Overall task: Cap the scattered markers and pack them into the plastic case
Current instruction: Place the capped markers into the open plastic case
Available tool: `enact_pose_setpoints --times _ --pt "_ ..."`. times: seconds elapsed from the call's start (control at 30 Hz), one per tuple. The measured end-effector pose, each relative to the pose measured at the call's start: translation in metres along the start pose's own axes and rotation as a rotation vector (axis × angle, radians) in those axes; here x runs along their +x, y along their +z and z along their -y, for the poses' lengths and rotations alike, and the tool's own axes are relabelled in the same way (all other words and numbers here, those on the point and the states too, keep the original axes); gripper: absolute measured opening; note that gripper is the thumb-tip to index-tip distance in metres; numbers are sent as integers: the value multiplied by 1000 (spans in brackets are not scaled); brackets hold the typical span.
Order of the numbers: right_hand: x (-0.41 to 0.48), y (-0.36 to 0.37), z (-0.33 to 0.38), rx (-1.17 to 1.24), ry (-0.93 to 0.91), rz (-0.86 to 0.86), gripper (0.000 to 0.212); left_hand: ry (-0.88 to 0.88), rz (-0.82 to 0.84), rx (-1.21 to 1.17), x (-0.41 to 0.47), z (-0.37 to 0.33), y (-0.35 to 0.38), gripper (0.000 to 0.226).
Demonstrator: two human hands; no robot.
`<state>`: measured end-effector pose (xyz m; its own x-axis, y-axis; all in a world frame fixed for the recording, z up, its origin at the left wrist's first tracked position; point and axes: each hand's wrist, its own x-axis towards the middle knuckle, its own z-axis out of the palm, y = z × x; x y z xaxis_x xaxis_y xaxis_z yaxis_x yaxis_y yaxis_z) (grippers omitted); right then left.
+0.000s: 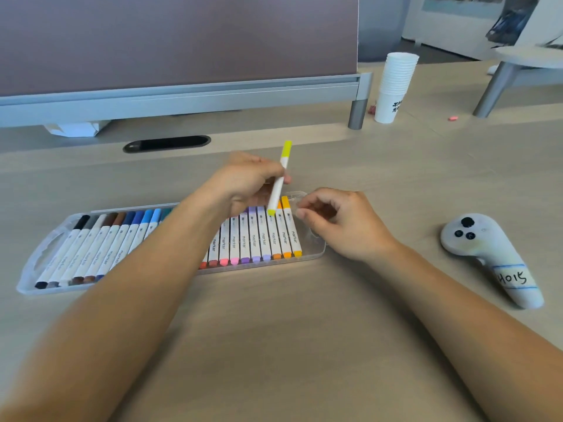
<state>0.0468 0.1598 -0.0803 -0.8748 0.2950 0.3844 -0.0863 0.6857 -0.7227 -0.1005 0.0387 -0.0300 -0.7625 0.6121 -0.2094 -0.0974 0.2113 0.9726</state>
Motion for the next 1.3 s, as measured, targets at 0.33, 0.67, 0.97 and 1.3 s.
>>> enact_pose_setpoints --times 0.33,0.67,0.97,1.3 --pt "-1 9 3 150 131 23 32 -23 67 -120 -12 12 20 34" --pt "2 -5 6 289 193 117 18 57 77 -176 1 20 18 9" --pt "4 -8 -2 171 195 217 24 401 -101 610 -3 35 18 54" --pt "2 -5 -3 99 172 212 19 312 -42 575 -5 33 24 47"
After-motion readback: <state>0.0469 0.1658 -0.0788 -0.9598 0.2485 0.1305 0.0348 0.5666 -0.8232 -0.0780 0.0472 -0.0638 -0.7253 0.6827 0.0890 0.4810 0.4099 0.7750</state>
